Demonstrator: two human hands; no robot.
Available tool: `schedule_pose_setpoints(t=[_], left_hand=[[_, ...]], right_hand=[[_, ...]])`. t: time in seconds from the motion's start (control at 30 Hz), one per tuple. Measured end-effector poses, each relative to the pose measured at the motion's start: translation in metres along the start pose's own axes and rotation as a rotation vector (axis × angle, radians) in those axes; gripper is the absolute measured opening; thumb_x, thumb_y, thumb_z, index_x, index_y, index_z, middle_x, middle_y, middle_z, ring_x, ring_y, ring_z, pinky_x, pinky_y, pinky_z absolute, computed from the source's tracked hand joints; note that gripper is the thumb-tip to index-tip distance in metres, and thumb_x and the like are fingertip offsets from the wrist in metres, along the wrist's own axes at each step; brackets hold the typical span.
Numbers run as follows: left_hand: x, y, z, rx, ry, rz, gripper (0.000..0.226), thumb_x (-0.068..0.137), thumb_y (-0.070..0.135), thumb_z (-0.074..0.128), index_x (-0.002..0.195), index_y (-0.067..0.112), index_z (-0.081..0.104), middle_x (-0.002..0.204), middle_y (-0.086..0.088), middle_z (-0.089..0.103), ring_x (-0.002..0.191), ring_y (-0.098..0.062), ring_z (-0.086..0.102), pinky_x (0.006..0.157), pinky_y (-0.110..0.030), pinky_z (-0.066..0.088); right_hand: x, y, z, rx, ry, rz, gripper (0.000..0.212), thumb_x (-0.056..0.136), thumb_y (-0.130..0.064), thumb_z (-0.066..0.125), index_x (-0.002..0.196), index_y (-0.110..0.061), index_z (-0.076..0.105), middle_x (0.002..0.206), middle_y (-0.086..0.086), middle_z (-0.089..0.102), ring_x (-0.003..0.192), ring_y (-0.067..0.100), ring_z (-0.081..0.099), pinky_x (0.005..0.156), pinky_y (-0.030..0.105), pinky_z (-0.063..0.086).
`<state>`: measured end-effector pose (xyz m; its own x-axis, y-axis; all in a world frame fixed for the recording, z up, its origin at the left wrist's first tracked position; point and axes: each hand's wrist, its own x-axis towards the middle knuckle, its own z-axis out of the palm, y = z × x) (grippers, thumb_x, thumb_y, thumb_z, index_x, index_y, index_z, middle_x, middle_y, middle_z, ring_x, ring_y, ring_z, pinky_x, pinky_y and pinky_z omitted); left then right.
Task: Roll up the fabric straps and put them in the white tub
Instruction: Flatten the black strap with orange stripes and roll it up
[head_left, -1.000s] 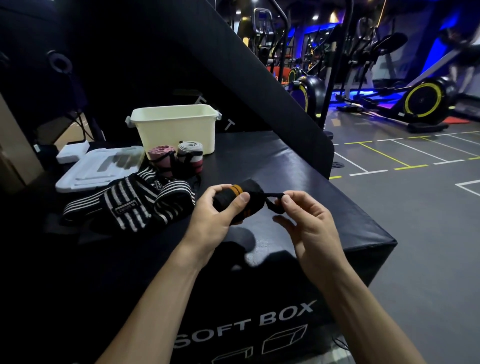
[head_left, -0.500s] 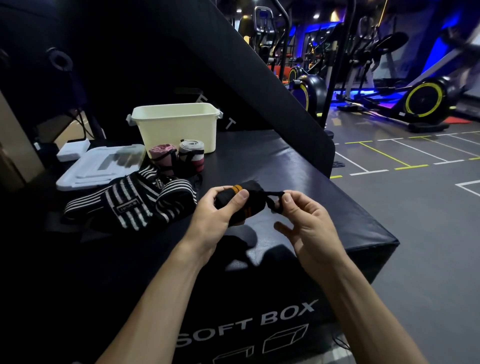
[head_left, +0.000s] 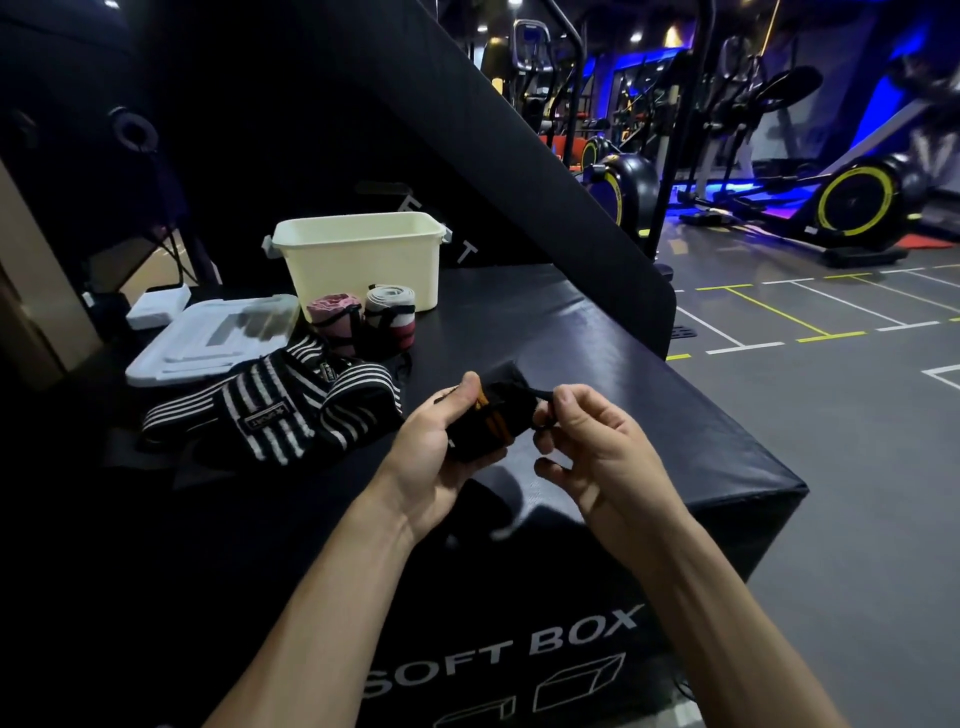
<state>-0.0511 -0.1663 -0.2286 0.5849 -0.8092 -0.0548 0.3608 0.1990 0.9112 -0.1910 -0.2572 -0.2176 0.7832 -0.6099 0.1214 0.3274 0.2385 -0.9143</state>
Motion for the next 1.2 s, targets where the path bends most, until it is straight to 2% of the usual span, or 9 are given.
schedule_pose_setpoints(t=[0.1, 0.23, 0.4, 0.53, 0.63, 0.83, 1.0, 1.1, 1.2], left_hand=[[0.001, -0.001, 0.001, 0.010, 0.045, 0.018, 0.045, 0.087, 0.046, 0.067, 0.115, 0.011, 0.067, 0.106, -0.012, 0.068, 0.085, -0.018, 0.066, 0.068, -0.031, 0.054], [0.001, 0.001, 0.000, 0.000, 0.079, 0.042, 0.033, 0.097, 0.040, 0.062, 0.111, 0.011, 0.068, 0.100, -0.010, 0.069, 0.082, -0.017, 0.066, 0.064, -0.029, 0.054], [-0.001, -0.001, 0.007, -0.091, 0.119, -0.043, 0.037, 0.101, 0.039, 0.057, 0.113, 0.006, 0.070, 0.100, -0.013, 0.071, 0.083, -0.020, 0.068, 0.066, -0.030, 0.055], [-0.005, 0.003, 0.013, -0.328, 0.055, -0.157, 0.036, 0.100, 0.036, 0.058, 0.102, 0.004, 0.074, 0.095, -0.014, 0.072, 0.078, -0.024, 0.065, 0.052, -0.026, 0.054], [-0.006, 0.005, 0.013, -0.399, 0.016, -0.189, 0.035, 0.100, 0.035, 0.057, 0.107, 0.004, 0.071, 0.093, -0.012, 0.069, 0.072, -0.023, 0.062, 0.042, -0.022, 0.048], [-0.005, 0.000, 0.016, -0.386, -0.030, -0.222, 0.037, 0.101, 0.036, 0.052, 0.116, 0.005, 0.067, 0.093, -0.012, 0.063, 0.063, -0.021, 0.057, 0.036, -0.019, 0.043], [-0.010, -0.001, 0.020, -0.353, -0.115, -0.245, 0.038, 0.101, 0.035, 0.046, 0.109, 0.004, 0.066, 0.087, -0.014, 0.061, 0.048, -0.016, 0.052, 0.030, -0.017, 0.035], [-0.011, -0.001, 0.018, -0.338, -0.179, -0.261, 0.040, 0.100, 0.035, 0.043, 0.117, 0.004, 0.062, 0.091, -0.019, 0.057, 0.044, -0.015, 0.050, 0.028, -0.017, 0.033], [-0.011, 0.000, 0.014, -0.288, -0.245, -0.264, 0.039, 0.093, 0.035, 0.049, 0.113, 0.004, 0.062, 0.090, -0.017, 0.058, 0.045, -0.014, 0.048, 0.026, -0.016, 0.031]], right_hand=[[0.002, 0.000, 0.002, 0.066, 0.034, 0.070, 0.022, 0.089, -0.034, 0.063, 0.072, -0.019, 0.062, 0.071, -0.001, 0.054, 0.061, 0.011, 0.047, 0.057, 0.023, 0.039], [0.004, 0.000, 0.000, 0.098, 0.008, 0.139, 0.021, 0.088, -0.035, 0.064, 0.088, -0.014, 0.061, 0.073, -0.002, 0.053, 0.060, 0.009, 0.045, 0.055, 0.022, 0.040], [0.006, 0.005, 0.006, 0.160, 0.004, 0.114, 0.018, 0.090, -0.032, 0.061, 0.083, -0.016, 0.057, 0.070, -0.003, 0.052, 0.056, 0.008, 0.042, 0.053, 0.020, 0.037], [0.009, 0.013, 0.007, 0.197, 0.065, 0.049, 0.028, 0.101, -0.025, 0.054, 0.073, -0.018, 0.051, 0.064, -0.002, 0.043, 0.049, 0.008, 0.029, 0.050, 0.020, 0.028], [0.010, 0.016, 0.008, 0.144, 0.124, -0.022, 0.028, 0.098, -0.026, 0.056, 0.070, -0.021, 0.058, 0.061, -0.003, 0.044, 0.050, 0.008, 0.032, 0.051, 0.021, 0.030], [0.013, 0.020, 0.009, -0.003, 0.243, -0.179, 0.025, 0.100, -0.024, 0.058, 0.076, -0.017, 0.059, 0.056, -0.005, 0.046, 0.053, 0.007, 0.038, 0.054, 0.024, 0.032], [0.018, 0.027, 0.012, -0.113, 0.325, -0.262, 0.025, 0.104, -0.025, 0.056, 0.082, -0.014, 0.058, 0.056, -0.001, 0.048, 0.048, 0.008, 0.038, 0.053, 0.030, 0.036], [0.018, 0.029, 0.012, -0.141, 0.335, -0.284, 0.025, 0.105, -0.023, 0.053, 0.082, -0.012, 0.057, 0.053, -0.004, 0.045, 0.046, 0.005, 0.036, 0.048, 0.023, 0.032], [0.020, 0.029, 0.011, -0.144, 0.322, -0.279, 0.025, 0.104, -0.024, 0.054, 0.083, -0.011, 0.058, 0.063, 0.010, 0.047, 0.051, 0.008, 0.040, 0.049, 0.020, 0.036]])
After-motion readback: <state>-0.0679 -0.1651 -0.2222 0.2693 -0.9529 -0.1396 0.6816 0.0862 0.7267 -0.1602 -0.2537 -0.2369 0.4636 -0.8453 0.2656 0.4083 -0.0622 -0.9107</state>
